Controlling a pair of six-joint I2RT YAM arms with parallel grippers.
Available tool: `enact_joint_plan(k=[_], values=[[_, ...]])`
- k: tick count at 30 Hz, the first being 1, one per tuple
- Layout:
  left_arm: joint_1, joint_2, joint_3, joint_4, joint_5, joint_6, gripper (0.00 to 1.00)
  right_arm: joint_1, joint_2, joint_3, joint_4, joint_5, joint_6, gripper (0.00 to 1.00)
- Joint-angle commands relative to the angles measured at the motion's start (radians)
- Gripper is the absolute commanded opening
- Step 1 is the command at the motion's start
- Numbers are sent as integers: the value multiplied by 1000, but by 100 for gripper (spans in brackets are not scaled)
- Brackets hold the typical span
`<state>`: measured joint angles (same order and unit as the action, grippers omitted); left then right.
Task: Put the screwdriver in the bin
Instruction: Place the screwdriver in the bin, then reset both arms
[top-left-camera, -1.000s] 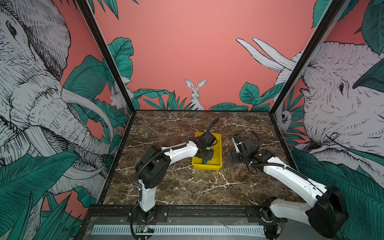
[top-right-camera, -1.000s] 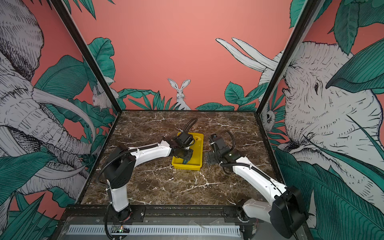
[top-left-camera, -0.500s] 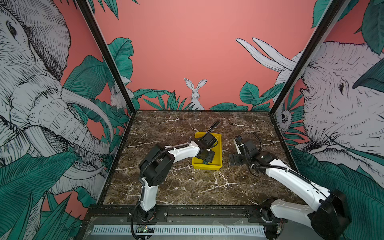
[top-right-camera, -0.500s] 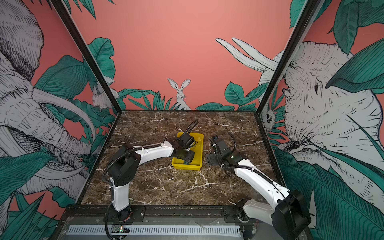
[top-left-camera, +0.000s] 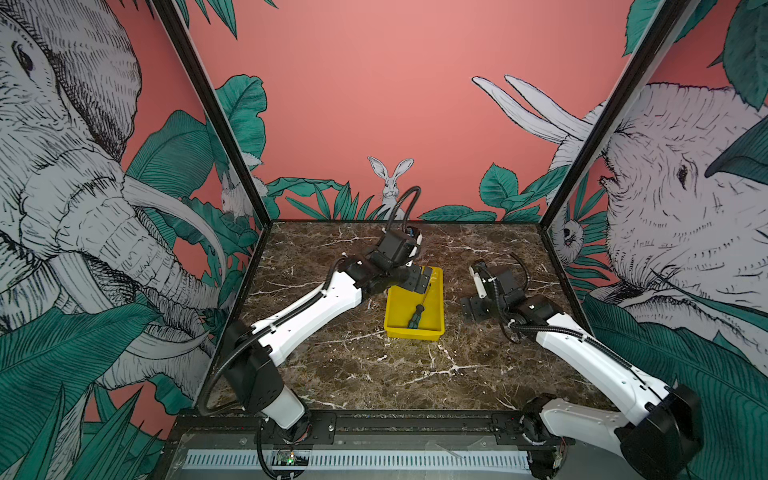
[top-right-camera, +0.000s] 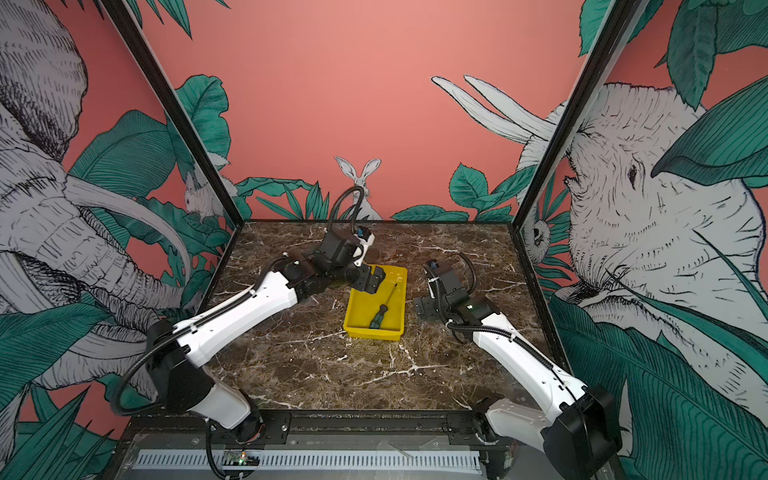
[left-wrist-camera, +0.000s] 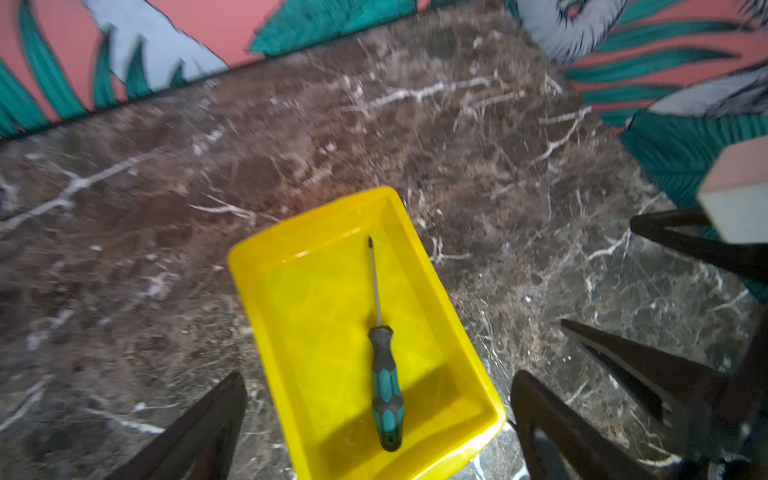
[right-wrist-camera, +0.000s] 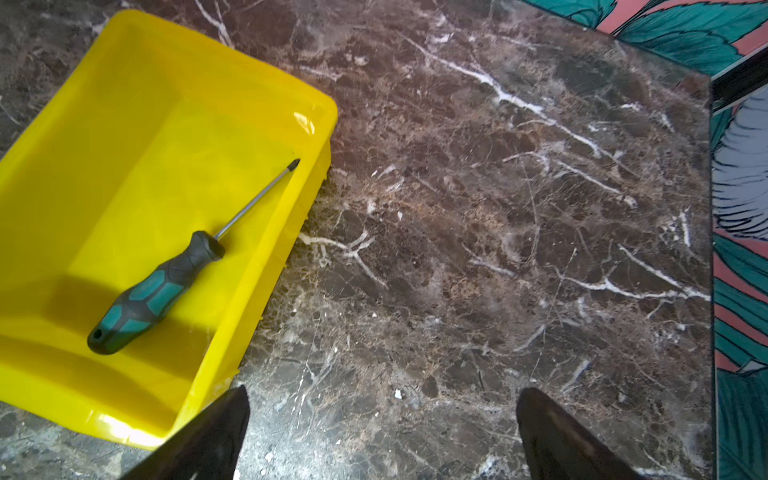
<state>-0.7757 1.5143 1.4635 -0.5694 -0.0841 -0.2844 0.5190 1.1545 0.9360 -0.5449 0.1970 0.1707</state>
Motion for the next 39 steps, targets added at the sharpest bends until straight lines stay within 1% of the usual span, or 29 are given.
enact_joint_plan(k=[1,3,4,6,8,10,11,13,15,16,17,19,21,23,25,27,29,32,35,39], values=[[92,-78,-79,-19,-29,33,99,-50,-17,21,53,-31,-60,100],[125,-147,-130,17,-64,102,100,-89,-20,19,72,-44,-81,100],[128,-179,-158,37,-111,140,100,-107,-24,14,85,-45,-89,99],[131,-248,-230,97,-240,245,100,-149,-40,-16,135,-33,-103,100],[142,-317,-326,183,-314,339,99,-196,-61,-51,191,-50,-106,99],[182,-379,-441,297,-294,428,99,-241,-83,-92,254,-95,-109,100],[213,-408,-497,348,-268,443,99,-260,-93,-118,288,-116,-117,99],[283,-454,-585,427,-216,438,98,-288,-101,-160,348,-121,-125,99],[383,-481,-657,491,-149,413,98,-319,-93,-193,392,-107,-119,99],[424,-486,-683,517,-135,404,98,-333,-87,-202,410,-90,-110,99],[461,-489,-712,546,-143,389,98,-348,-81,-220,436,-81,-102,99],[511,-481,-762,605,-198,379,98,-371,-71,-259,514,-74,-96,99],[549,-463,-828,705,-200,426,98,-389,-52,-299,603,-68,-97,100],[563,-443,-901,844,-192,495,98,-403,-25,-323,660,-47,-102,99],[569,-420,-956,953,-206,524,99,-416,8,-348,725,-25,-106,100],[572,-386,-994,1040,-249,492,98,-431,41,-382,808,-14,-103,99],[576,-350,-1026,1118,-238,482,99,-441,69,-424,896,1,-99,99],[576,-295,-1045,1175,-225,484,99,-449,107,-492,1044,6,-101,100],[582,-242,-1072,1257,-244,489,99,-455,153,-515,1117,1,-117,99],[599,-169,-1101,1362,-203,481,99,-459,212,-520,1191,3,-130,99]])
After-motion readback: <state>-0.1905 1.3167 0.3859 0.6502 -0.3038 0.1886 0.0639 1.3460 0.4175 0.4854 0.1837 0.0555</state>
